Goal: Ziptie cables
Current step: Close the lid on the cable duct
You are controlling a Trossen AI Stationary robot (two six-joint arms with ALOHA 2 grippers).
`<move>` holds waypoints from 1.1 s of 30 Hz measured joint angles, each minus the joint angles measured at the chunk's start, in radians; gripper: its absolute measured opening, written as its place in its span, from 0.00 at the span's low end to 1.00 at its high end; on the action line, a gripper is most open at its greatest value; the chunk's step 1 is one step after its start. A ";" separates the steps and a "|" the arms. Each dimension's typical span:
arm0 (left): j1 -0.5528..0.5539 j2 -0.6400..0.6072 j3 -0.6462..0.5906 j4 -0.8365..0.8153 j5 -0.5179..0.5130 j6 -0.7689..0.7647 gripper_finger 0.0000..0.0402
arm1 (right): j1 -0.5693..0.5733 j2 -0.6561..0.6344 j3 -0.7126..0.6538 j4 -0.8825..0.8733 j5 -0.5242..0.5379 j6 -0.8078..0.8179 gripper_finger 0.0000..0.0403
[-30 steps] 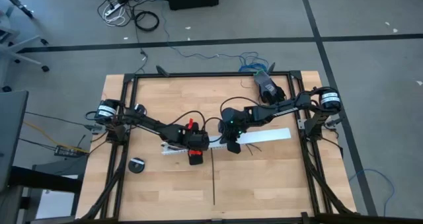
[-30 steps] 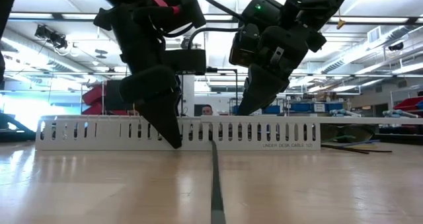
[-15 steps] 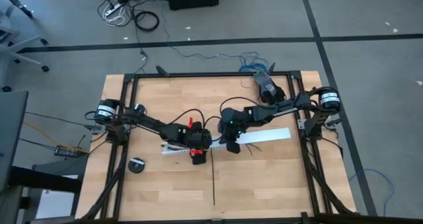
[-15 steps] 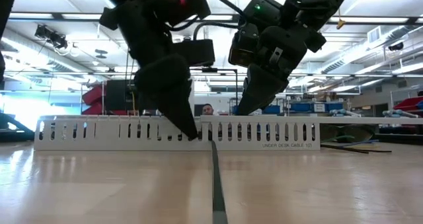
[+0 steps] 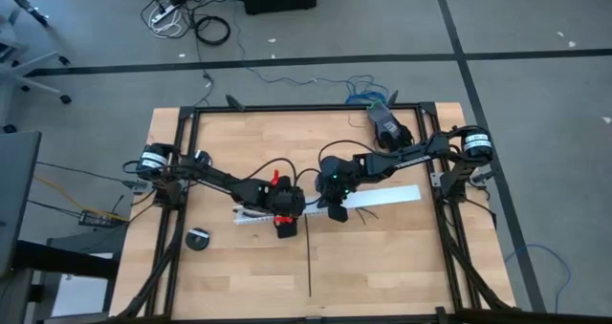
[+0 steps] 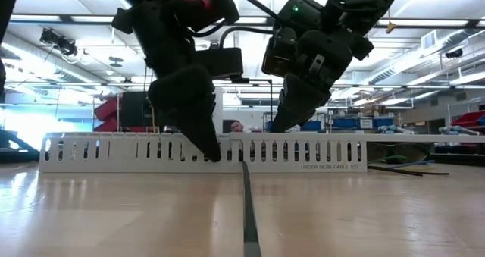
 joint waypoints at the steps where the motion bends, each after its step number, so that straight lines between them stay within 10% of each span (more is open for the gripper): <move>1: 0.000 0.000 -0.001 0.003 0.000 0.001 0.67 | 0.000 0.000 0.000 0.001 -0.001 0.000 0.00; 33: -0.001 0.000 -0.005 0.030 -0.030 0.016 0.56 | -0.024 0.045 0.001 0.070 -0.081 -0.009 0.00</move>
